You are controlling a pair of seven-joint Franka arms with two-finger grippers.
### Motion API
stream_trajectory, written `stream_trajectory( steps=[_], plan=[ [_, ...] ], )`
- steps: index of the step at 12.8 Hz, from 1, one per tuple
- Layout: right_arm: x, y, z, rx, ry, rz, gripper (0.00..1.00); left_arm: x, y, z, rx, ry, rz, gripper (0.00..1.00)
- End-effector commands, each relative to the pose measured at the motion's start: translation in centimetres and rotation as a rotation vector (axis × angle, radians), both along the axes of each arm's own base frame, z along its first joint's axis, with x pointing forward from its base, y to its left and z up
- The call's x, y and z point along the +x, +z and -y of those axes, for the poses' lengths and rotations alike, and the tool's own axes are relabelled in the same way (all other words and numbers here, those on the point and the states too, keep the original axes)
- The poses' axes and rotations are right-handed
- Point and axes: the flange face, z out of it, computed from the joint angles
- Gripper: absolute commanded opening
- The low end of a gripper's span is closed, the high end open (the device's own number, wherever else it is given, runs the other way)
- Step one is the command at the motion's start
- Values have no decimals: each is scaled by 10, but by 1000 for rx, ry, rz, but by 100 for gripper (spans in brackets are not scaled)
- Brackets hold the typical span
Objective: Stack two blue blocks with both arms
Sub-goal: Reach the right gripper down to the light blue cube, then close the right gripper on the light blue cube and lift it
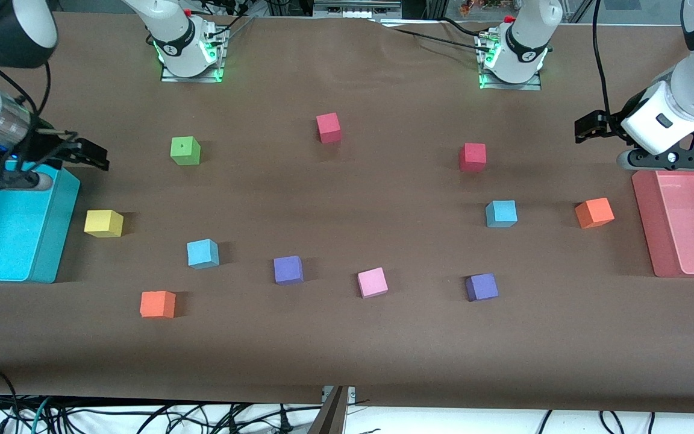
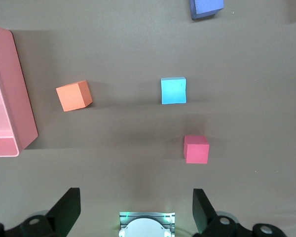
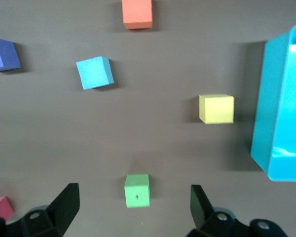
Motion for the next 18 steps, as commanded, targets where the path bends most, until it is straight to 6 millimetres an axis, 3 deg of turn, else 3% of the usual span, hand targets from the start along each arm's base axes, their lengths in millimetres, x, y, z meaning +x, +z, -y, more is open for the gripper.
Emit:
stream_trajectory(
  steps=[1,5,11,15,18],
  plan=[
    [25,-42,-34,17,64,19,99,3,5,3,11,-3,-5,100],
    [60,-133,-66,28,109,55,99,5,3,2,11,-2,-2,100],
    [78,-238,-91,45,166,105,99,13,8,4,-35,17,12,100],
    [72,-287,-97,54,208,119,99,22,9,6,-39,20,93,100],
    [65,-309,-98,56,212,126,99,22,3,3,-38,35,111,100]
  ],
)
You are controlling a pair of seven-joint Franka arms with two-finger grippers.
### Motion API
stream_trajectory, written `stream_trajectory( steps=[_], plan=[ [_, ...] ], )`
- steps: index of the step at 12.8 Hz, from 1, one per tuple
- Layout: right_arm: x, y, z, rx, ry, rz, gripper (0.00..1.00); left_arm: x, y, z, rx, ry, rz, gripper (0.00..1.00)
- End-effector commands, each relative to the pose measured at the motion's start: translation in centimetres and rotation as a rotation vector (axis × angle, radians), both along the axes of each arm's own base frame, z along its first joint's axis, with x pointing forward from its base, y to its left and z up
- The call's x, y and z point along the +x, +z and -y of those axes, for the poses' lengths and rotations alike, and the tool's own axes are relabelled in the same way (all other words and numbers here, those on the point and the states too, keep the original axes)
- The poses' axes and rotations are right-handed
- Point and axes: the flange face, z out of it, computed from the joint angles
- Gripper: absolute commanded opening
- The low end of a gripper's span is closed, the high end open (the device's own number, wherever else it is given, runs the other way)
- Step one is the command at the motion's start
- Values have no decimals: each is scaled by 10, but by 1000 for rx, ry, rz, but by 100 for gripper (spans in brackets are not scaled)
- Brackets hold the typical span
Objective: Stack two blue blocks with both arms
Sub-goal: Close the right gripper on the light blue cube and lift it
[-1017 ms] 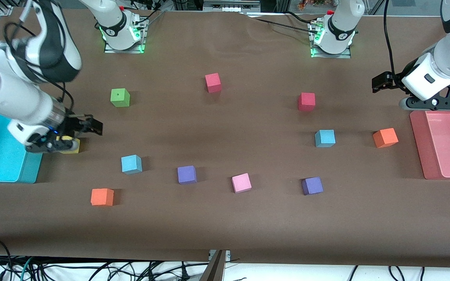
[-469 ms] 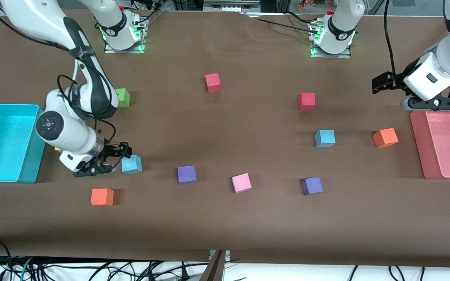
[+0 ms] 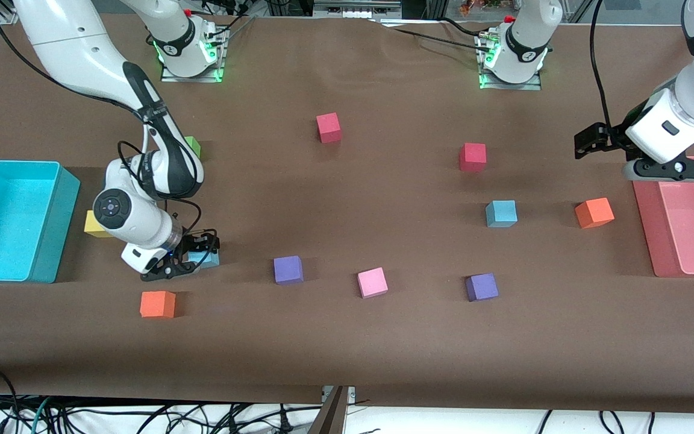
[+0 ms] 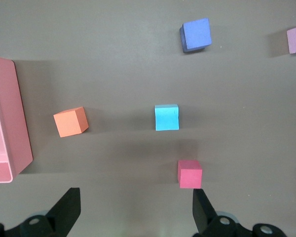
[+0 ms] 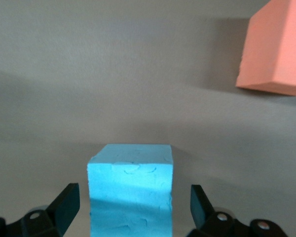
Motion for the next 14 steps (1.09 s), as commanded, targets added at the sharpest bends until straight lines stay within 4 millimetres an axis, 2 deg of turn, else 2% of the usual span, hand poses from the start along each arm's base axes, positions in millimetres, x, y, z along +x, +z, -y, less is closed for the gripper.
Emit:
stream_trajectory(
  steps=[1,2,3,4,6,9,11,12,13,14],
  plan=[
    [-4,-8,-3,7,19,31,85,0,-3,-2,-12,51,6,100],
    [-10,-15,-1,4,17,13,42,-2,-2,-2,-7,92,6,100],
    [-10,-16,-2,4,22,12,16,-2,-3,-3,-4,113,3,100],
    [-8,-10,-2,4,27,21,8,-2,-5,-7,-2,121,-3,100],
    [-7,14,-4,1,25,12,8,-3,-6,-10,-2,126,-9,100],
    [-11,69,-40,3,28,-5,8,-4,-7,-10,2,125,-16,100],
    [-14,92,-78,-7,-39,-57,9,-3,-7,-10,8,125,-16,100],
    [-17,103,-104,-6,-67,-77,9,-3,-8,-10,10,123,-17,100],
    [-21,111,-127,-8,-109,-89,9,-3,-9,-11,10,124,-20,100],
    [-27,109,-151,-12,-143,-98,9,-3,-9,-11,10,124,-20,100]
  ],
)
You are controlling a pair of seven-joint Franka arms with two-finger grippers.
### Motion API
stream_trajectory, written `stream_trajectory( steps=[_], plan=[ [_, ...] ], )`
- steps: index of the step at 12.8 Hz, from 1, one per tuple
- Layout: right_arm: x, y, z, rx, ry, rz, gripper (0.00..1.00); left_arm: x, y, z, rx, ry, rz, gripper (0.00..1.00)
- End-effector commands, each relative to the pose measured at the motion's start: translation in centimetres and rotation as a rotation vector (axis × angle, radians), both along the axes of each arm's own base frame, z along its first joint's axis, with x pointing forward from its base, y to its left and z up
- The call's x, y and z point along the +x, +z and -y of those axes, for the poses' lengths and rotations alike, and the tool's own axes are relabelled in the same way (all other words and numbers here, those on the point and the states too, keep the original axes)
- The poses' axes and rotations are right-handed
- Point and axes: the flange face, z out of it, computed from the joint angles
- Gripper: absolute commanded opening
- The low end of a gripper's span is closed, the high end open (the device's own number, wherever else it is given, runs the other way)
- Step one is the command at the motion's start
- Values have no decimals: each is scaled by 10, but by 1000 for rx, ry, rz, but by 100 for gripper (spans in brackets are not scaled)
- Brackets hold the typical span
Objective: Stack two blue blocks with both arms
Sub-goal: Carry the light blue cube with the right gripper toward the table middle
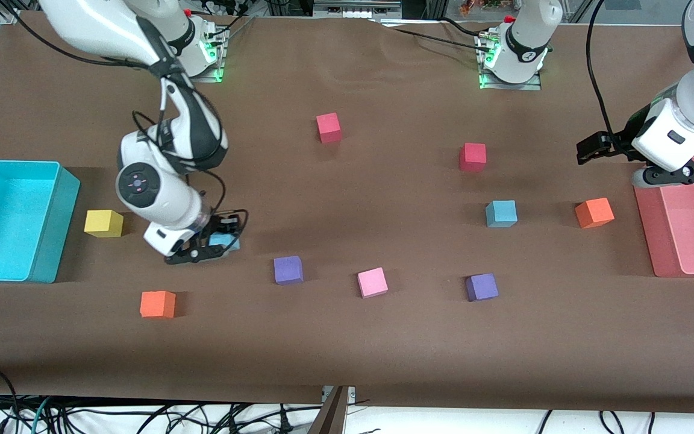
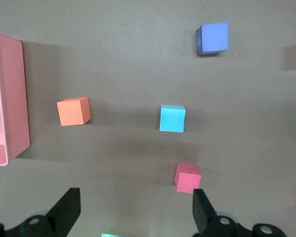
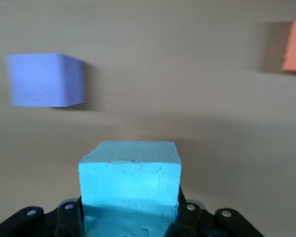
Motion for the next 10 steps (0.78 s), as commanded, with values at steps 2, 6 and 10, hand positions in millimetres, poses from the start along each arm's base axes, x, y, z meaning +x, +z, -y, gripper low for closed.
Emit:
stream_trajectory(
  steps=[2,6,10],
  plan=[
    [-24,-6,-97,-1,-76,-26,9,-2,2,-1,-5,6,-1,100],
    [-61,-46,-228,-4,-161,-15,9,-2,0,-1,-5,0,-5,100],
    [-82,-88,-263,-32,-102,22,9,-2,-2,-3,-6,-1,-14,100]
  ],
)
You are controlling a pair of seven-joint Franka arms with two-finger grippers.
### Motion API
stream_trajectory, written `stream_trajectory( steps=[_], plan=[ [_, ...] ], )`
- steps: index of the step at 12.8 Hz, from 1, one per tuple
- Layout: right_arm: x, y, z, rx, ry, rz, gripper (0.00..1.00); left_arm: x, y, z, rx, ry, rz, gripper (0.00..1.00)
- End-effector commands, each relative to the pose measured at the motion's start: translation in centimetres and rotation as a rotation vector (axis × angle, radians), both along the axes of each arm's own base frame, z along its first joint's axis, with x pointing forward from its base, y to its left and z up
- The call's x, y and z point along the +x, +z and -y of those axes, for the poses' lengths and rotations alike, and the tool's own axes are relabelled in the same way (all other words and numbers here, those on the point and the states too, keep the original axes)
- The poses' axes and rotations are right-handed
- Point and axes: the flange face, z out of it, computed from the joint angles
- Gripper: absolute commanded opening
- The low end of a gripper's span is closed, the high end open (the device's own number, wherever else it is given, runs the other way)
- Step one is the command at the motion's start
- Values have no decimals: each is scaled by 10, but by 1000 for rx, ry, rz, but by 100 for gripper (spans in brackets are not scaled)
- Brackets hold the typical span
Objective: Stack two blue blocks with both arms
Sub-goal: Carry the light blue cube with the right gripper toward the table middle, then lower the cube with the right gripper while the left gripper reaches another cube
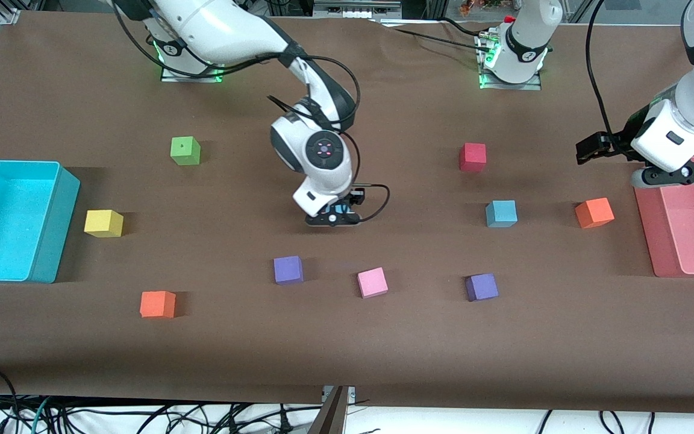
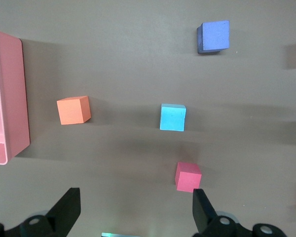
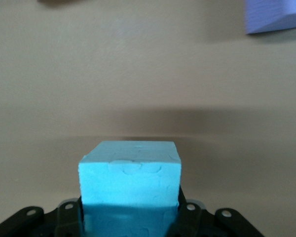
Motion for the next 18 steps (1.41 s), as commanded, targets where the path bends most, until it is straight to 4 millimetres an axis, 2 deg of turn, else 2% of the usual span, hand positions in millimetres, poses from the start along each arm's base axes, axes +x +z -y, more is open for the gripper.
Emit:
stream_trajectory(
  steps=[1,4,6,7,8,9,11,12,14,16,18],
  plan=[
    [12,-7,-3,6,-8,30,9,-1,0,-6,-6,1,-9,100],
    [11,-27,-5,27,-7,42,9,-1,-1,-7,-6,3,-10,100],
    [12,-32,-8,46,-9,55,11,-1,-1,-6,-6,1,-12,100],
    [12,-33,-8,50,-9,60,35,-1,-1,-6,-6,1,-10,100],
    [13,-36,-7,52,-11,63,92,-1,-1,-7,-6,3,-10,100],
    [13,-36,-7,55,-10,62,99,-1,-1,-7,-6,3,-10,100],
    [18,-29,-3,57,-1,67,99,0,-2,-7,-6,3,-13,100],
    [17,-20,-6,70,2,67,99,1,-5,-7,-6,4,-15,100],
    [25,14,-1,101,-6,74,99,11,-25,-3,-5,0,-29,100],
    [29,58,13,80,57,51,99,14,-62,5,-15,-7,-11,100],
    [28,93,46,39,212,-4,99,10,-116,11,-20,-16,7,100]
  ],
)
